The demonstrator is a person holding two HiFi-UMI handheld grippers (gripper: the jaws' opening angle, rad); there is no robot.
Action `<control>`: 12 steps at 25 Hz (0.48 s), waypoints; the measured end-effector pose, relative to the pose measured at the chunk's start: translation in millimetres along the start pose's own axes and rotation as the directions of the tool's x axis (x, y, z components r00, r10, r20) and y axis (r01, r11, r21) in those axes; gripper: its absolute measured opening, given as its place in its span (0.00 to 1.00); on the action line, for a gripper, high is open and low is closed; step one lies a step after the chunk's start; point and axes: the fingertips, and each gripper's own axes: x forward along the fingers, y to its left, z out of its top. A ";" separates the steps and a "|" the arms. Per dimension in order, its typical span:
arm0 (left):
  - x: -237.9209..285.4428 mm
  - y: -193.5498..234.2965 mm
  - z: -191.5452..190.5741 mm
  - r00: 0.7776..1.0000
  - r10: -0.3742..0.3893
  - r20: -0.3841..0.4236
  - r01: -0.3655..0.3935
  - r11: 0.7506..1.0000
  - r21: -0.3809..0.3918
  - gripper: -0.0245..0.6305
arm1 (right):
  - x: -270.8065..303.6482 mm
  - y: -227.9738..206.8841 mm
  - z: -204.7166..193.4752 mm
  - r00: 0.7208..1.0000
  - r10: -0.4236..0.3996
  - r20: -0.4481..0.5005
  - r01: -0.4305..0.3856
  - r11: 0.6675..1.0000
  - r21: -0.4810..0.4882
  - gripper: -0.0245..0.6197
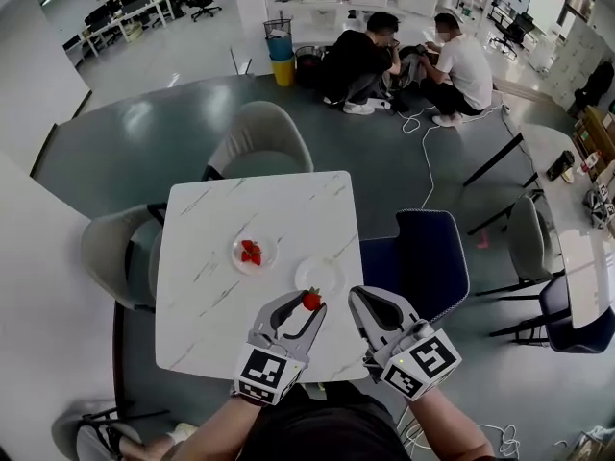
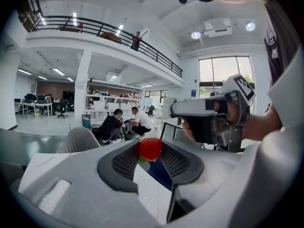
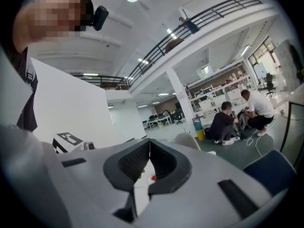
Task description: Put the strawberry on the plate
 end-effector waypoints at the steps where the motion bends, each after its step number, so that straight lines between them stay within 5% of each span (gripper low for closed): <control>1: 7.4 3.2 -5.7 1.000 0.003 -0.016 -0.003 1.000 0.000 0.26 | 3.5 -5.5 -2.8 1.000 0.003 -0.003 -0.003 1.000 0.008 0.04; 12: 86.2 41.7 -111.7 0.981 -0.024 -0.192 0.017 0.999 -0.036 0.26 | 27.9 -50.7 -52.5 0.995 -0.067 -0.072 0.072 0.995 0.069 0.04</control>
